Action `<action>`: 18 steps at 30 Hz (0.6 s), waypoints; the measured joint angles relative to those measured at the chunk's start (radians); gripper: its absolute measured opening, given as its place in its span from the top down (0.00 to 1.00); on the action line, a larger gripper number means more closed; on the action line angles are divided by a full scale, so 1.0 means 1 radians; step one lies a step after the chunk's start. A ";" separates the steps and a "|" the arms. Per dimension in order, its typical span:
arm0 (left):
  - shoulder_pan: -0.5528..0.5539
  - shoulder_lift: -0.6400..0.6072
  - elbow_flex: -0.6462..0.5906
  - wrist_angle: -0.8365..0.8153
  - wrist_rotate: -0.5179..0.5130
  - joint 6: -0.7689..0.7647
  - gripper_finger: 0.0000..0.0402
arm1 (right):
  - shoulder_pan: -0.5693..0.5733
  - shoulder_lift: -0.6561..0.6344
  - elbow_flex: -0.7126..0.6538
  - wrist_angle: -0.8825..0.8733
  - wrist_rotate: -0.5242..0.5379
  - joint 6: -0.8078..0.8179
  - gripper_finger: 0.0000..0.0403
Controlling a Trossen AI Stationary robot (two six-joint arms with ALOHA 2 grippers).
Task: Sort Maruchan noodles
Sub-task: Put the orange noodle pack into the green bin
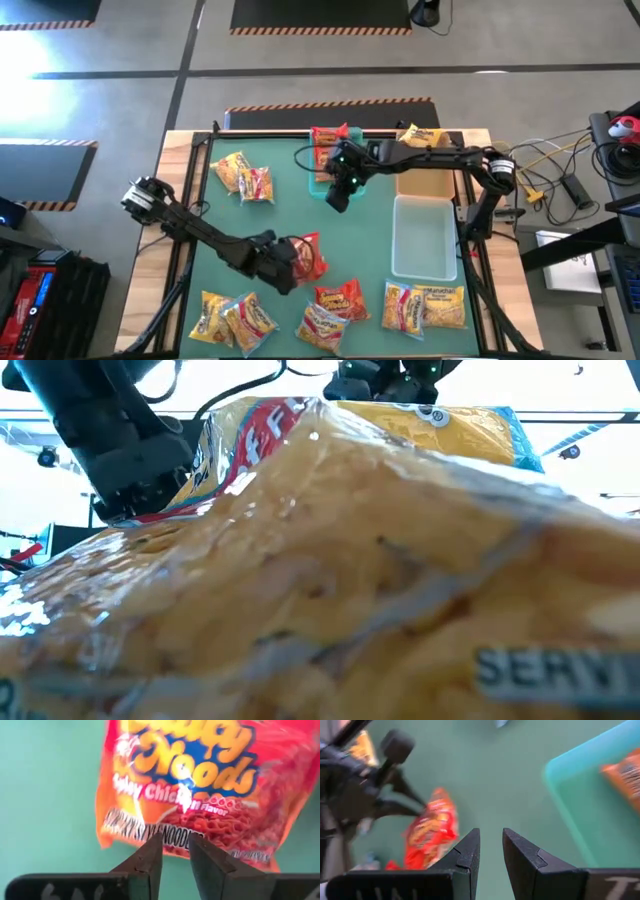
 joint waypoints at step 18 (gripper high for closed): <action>-0.004 0.109 0.001 0.144 -0.026 -0.023 0.81 | 0.248 0.001 -0.164 0.153 0.169 0.494 0.52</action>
